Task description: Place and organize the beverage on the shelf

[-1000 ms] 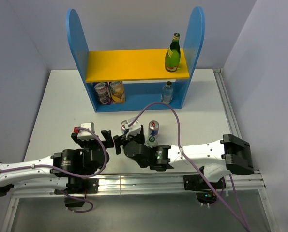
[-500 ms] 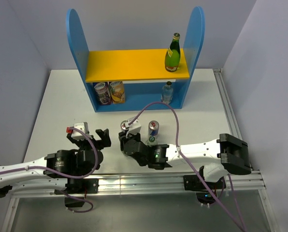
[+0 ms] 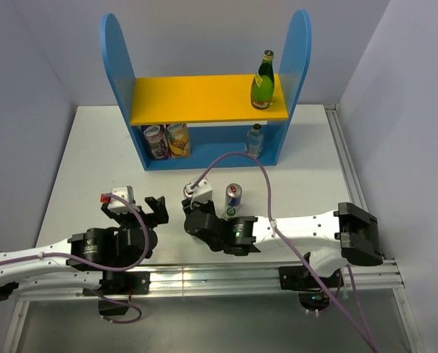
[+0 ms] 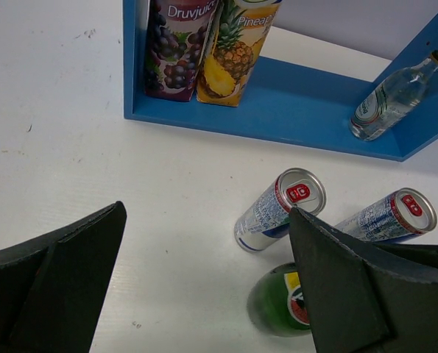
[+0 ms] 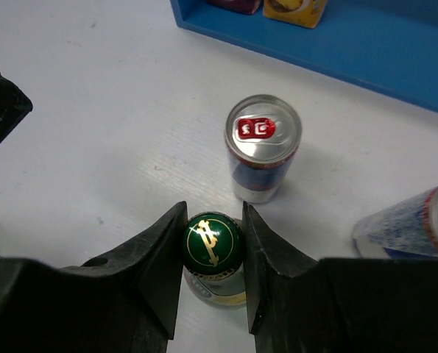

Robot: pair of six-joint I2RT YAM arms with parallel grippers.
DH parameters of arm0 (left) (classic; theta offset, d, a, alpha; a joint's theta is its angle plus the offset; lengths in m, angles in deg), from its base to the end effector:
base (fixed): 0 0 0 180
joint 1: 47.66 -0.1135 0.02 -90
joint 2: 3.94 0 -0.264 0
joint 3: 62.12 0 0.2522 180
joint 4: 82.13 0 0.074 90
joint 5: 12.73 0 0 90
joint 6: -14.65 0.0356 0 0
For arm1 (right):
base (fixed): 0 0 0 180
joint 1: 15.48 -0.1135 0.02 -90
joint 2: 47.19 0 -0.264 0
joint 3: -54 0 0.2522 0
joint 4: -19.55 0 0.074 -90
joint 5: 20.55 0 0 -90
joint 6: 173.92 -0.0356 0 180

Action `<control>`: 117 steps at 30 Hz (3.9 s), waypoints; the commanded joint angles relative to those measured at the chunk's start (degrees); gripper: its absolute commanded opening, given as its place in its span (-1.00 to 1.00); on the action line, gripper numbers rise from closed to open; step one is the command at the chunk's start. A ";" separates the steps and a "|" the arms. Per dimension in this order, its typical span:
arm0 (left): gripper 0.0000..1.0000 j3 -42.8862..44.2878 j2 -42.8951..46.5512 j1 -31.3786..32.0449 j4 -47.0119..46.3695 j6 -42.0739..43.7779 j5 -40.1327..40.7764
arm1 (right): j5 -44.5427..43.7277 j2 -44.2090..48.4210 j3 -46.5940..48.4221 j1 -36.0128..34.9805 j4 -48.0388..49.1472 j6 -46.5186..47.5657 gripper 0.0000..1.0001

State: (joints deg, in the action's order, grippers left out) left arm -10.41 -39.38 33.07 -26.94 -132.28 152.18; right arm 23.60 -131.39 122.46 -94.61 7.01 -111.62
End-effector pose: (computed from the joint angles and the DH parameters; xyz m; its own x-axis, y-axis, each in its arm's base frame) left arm 0.0519 -0.1048 0.2849 -0.1691 -0.3181 -0.9328 -0.0106 0.9470 -0.3210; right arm 0.0860 0.3125 0.2609 -0.3417 -0.0624 -0.9377 -0.4586 0.8820 0.1084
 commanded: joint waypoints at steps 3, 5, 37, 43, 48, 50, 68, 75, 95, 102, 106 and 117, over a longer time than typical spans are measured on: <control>0.99 1.86 -1.20 0.31 1.72 -2.40 1.72 | -7.07 9.04 14.37 1.96 -6.74 8.95 -1.00; 0.99 2.04 -1.56 0.31 2.25 -3.36 2.08 | -5.93 10.11 19.62 4.84 -7.54 11.69 -1.00; 0.99 -1.04 1.87 0.31 -5.13 3.40 -0.65 | 11.83 -21.79 81.71 43.36 -21.60 24.28 -1.00; 0.99 -0.87 1.87 0.31 -4.60 2.87 -0.56 | 11.39 -21.97 79.52 44.15 -20.12 25.15 -1.00; 0.99 -0.69 1.87 0.31 -3.99 2.26 -0.65 | 10.34 -22.14 77.93 44.24 -19.49 25.68 -0.96; 0.99 -0.69 1.78 0.31 -3.73 1.82 -0.56 | 10.51 -21.88 76.97 44.15 -19.32 25.68 -0.67; 0.99 -0.60 1.52 0.31 -3.55 1.64 -0.38 | 8.84 -11.61 66.25 40.47 -19.14 21.65 1.00; 0.99 -1.47 2.83 0.31 -8.79 8.09 -2.57 | 3.49 5.87 48.78 31.16 -19.06 15.93 1.00; 0.99 -15.19 -24.74 -17.44 -55.56 22.47 -31.93 | -4.43 44.46 -2.13 7.07 -33.73 -11.05 1.00; 0.99 -10.72 -37.67 -20.87 -62.34 24.67 -34.22 | -4.78 48.08 -6.53 6.80 -34.17 -11.94 1.00; 0.99 -7.73 -43.12 -21.23 -64.54 25.37 -34.49 | -5.13 49.48 -7.76 6.89 -35.31 -12.64 1.00; 0.97 -1.31 -55.87 -26.50 -68.76 25.02 -30.89 | -5.48 57.22 -10.84 6.80 -41.20 -14.66 1.00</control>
State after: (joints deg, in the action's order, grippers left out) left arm -14.28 -93.43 7.80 -92.32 -107.43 119.38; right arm 20.54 -76.11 112.19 -87.36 -31.61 -124.49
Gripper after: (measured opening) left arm 0.989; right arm 0.998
